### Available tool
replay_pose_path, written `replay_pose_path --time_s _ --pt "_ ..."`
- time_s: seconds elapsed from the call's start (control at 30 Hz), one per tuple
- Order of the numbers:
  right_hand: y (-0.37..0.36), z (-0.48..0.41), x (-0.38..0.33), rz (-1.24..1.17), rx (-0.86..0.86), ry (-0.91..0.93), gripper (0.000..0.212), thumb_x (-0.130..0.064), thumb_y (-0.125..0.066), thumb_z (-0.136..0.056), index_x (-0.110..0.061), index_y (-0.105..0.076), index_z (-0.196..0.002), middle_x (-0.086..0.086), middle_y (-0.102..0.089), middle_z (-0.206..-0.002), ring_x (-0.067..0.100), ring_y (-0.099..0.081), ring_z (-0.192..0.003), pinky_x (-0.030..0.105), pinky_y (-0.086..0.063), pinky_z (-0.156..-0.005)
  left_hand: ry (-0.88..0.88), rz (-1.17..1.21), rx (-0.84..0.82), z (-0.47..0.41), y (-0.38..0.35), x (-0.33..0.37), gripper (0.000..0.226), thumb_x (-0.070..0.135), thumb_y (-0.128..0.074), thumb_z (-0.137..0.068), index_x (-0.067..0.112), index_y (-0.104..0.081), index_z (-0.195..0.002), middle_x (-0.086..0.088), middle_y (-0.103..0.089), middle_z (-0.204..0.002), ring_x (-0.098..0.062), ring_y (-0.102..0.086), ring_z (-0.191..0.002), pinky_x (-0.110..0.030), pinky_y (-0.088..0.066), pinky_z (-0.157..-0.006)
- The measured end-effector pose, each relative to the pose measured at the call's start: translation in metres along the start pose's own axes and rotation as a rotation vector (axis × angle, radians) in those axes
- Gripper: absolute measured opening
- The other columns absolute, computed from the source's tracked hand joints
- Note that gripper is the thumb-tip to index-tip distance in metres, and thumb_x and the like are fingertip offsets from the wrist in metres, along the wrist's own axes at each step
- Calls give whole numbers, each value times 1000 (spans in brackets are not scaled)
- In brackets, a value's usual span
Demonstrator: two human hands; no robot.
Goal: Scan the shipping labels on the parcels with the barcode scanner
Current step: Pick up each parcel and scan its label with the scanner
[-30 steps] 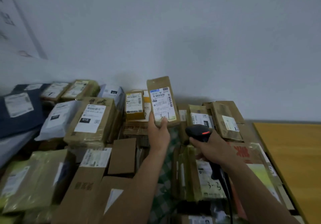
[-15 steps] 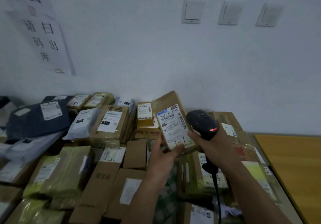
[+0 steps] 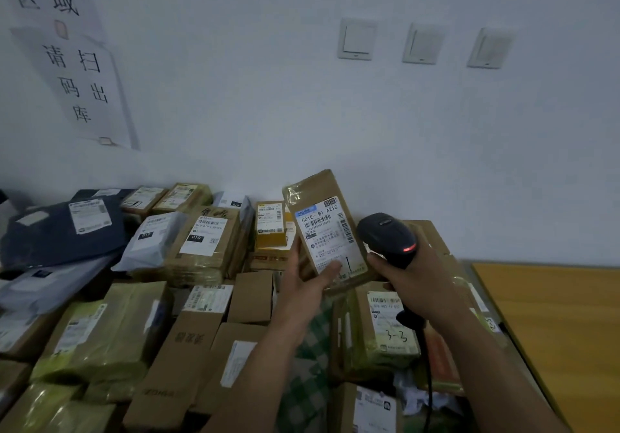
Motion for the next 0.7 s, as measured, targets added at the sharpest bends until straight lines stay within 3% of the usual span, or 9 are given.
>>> replay_pose_path --time_s 0.1,0.13,0.2,0.27,0.4,0.47,0.53,0.6,0.7 --pt "4 5 -4 27 -14 -16 42 -36 -81 -88 -34 -56 -121 -8 -73 -100 15 -76 -85 45 -64 -78 -91 -142 45 -15 3 8 87 22 -82 -87 63 -30 -143 32 -58 -120 8 -59 -108 -17 -57 -81" --pt "3 7 -8 8 -50 -23 37 -34 -79 -90 -33 -58 -119 -6 -76 -96 15 -77 -81 41 -64 -76 -122 -171 61 -20 4 12 85 26 -82 -86 66 -30 -140 31 -57 -125 6 -59 -112 -18 -58 -83" --pt "-2 15 -19 -9 -153 -25 31 -30 -75 -94 -32 -59 -120 -2 -77 -96 15 -78 -74 32 -60 -67 -188 -267 113 -28 7 16 89 41 -84 -83 64 -28 -148 19 -54 -143 -8 -58 -128 -37 -58 -98" --pt "-9 23 -29 9 -231 -11 27 -31 -73 -96 -37 -59 -118 -1 -77 -94 15 -77 -72 27 -58 -64 -222 -377 155 -40 13 10 98 39 -83 -83 57 -21 -156 6 -46 -154 -17 -52 -137 -50 -53 -106" --pt "-14 26 -35 16 -237 4 24 -27 -72 -98 -43 -57 -108 1 -77 -85 18 -74 -65 21 -57 -60 -188 -430 193 -55 18 0 100 30 -83 -84 54 -19 -157 -1 -41 -157 -17 -48 -138 -43 -52 -108" --pt "-15 26 -32 13 -233 -17 25 -29 -72 -97 -42 -57 -114 1 -76 -82 20 -75 -67 24 -58 -61 -161 -439 197 -55 19 -1 101 32 -83 -84 50 -18 -159 0 -39 -157 -13 -40 -139 -41 -38 -116" --pt "-17 25 -26 19 -233 -44 30 -32 -72 -97 -35 -56 -122 1 -77 -81 24 -76 -70 27 -60 -63 -139 -474 216 -54 21 0 98 27 -81 -88 41 -19 -162 -1 -37 -158 -11 -34 -137 -29 -32 -106" --pt "-19 23 -22 22 -234 -59 34 -33 -72 -97 -32 -55 -126 2 -76 -80 26 -76 -71 28 -60 -63 -144 -502 229 -55 24 0 97 26 -80 -89 39 -19 -162 -3 -35 -159 -19 -31 -144 -31 -33 -103" --pt "-21 22 -24 17 -245 -53 34 -32 -71 -98 -31 -55 -128 5 -76 -79 27 -75 -71 27 -60 -63 -144 -531 241 -55 28 -1 97 28 -80 -89 43 -17 -162 -5 -33 -159 -22 -24 -148 -42 -35 -113"
Point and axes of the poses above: each hand's wrist, its own z-axis away from the middle knuckle, its own y-axis out of the back of the hand, x = y × z, the point moved 8 cm from there along -z, towards the middle knuckle
